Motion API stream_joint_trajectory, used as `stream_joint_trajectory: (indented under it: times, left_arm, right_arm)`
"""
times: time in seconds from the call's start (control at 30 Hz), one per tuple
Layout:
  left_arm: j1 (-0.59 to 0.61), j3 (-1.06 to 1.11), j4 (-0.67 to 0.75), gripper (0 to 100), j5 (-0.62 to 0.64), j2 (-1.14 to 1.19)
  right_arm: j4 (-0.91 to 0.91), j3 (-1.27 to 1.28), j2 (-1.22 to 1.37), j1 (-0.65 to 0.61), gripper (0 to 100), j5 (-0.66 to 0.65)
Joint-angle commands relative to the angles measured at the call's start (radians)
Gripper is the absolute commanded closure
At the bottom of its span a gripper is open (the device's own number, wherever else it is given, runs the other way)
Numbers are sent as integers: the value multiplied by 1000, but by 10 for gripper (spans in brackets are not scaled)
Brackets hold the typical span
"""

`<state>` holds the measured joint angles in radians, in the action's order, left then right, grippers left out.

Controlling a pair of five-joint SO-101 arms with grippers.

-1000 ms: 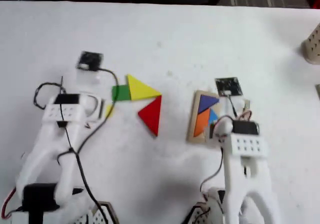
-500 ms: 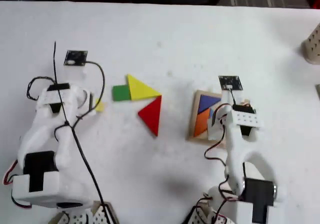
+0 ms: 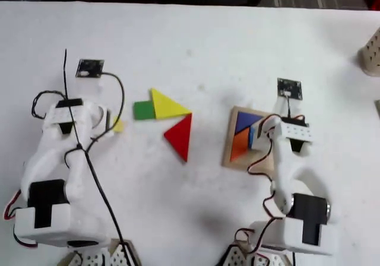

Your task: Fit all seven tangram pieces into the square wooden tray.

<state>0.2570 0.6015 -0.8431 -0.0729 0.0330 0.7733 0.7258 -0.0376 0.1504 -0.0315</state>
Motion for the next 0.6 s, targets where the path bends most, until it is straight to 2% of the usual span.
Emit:
stream_joint_trajectory:
  times: [0.0, 0.27, 0.57]
  left_arm:
    - [10, -48, 0, 726, 0, 1]
    - [8, -54, 2, 726, 0, 7]
    - [8, -51, 2, 726, 0, 7]
  right_arm:
    - [-16, -89, 28, 35, 981, 26]
    - [56, -98, -5, 28, 981, 26]
    - [8, -92, 18, -4, 981, 26]
